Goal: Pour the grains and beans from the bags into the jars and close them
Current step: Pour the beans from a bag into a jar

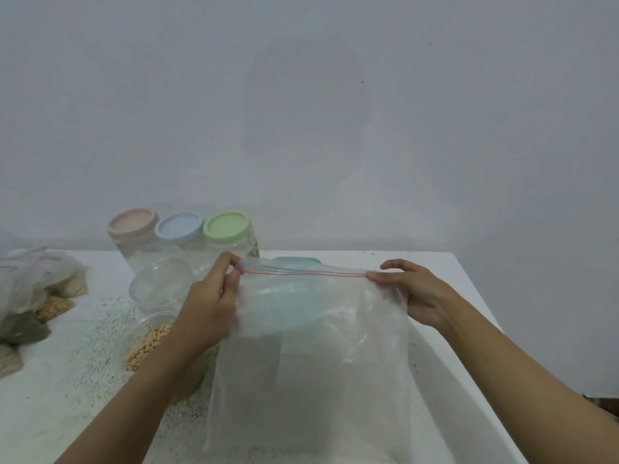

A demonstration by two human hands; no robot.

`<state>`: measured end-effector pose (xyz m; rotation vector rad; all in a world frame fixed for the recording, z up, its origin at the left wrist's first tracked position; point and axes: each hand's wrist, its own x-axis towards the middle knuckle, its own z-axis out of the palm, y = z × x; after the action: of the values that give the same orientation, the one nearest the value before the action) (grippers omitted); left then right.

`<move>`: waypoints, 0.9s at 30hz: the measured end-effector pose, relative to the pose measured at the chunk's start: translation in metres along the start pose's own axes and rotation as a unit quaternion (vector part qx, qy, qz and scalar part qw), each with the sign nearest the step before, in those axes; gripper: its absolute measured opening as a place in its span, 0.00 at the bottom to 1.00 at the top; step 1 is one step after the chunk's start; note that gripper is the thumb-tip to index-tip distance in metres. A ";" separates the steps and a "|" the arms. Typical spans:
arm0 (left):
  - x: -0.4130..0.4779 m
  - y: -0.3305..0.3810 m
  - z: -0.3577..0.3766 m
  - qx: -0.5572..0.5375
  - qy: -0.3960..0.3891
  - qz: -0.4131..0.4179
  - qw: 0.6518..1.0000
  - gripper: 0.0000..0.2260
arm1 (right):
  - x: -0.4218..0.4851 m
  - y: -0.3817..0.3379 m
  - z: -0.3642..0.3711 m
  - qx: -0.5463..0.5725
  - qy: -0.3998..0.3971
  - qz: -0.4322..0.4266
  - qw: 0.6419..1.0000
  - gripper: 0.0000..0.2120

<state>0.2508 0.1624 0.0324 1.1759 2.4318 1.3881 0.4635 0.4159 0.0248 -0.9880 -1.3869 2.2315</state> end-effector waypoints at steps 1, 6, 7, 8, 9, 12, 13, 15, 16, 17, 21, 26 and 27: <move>0.000 -0.001 0.002 0.010 0.000 0.005 1.000 0.07 | 0.001 0.000 -0.002 0.018 -0.001 -0.003 1.000 0.27; 0.009 -0.010 0.008 0.066 -0.025 -0.015 0.997 0.10 | 0.003 0.008 -0.011 -0.048 0.023 -0.063 0.997 0.19; 0.011 -0.010 0.009 0.075 -0.035 -0.016 0.996 0.10 | 0.004 0.009 -0.011 -0.065 0.035 -0.077 0.994 0.17; 0.014 -0.011 0.010 0.075 -0.043 -0.016 0.996 0.09 | 0.006 0.010 -0.011 -0.070 0.043 -0.087 0.993 0.17; 0.017 -0.010 0.011 0.065 -0.049 -0.023 0.996 0.10 | 0.008 0.011 -0.011 -0.063 0.048 -0.095 0.992 0.17; 0.027 -0.011 0.012 0.037 -0.060 -0.059 0.996 0.13 | 0.014 0.010 -0.011 -0.036 0.062 -0.104 0.992 0.20; 0.031 -0.012 0.012 0.035 -0.066 -0.072 0.995 0.15 | 0.016 0.011 -0.012 -0.039 0.065 -0.103 0.992 0.19; 0.036 -0.012 0.014 0.035 -0.087 -0.090 0.991 0.19 | 0.018 0.012 -0.015 -0.069 0.071 -0.105 0.990 0.16; 0.037 -0.012 0.015 0.054 -0.098 -0.088 0.990 0.20 | 0.019 0.014 -0.016 -0.092 0.076 -0.110 0.987 0.14; 0.037 -0.010 0.016 0.088 -0.104 -0.075 0.988 0.19 | 0.020 0.016 -0.018 -0.113 0.083 -0.115 0.984 0.12; 0.039 0.003 0.024 0.201 -0.121 0.004 0.972 0.12 | 0.027 0.026 -0.021 -0.181 0.112 -0.125 0.969 0.08; 0.063 0.009 0.041 0.294 -0.146 0.079 0.941 0.10 | 0.039 0.033 -0.024 -0.238 0.128 -0.089 0.959 0.08; 0.069 0.008 0.045 0.309 -0.162 0.085 0.933 0.11 | 0.041 0.033 -0.024 -0.250 0.124 -0.078 0.957 0.08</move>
<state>0.2276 0.2418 0.0313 1.6087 2.6240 0.3755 0.4536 0.4403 -0.0272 -1.2134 -1.8749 1.6065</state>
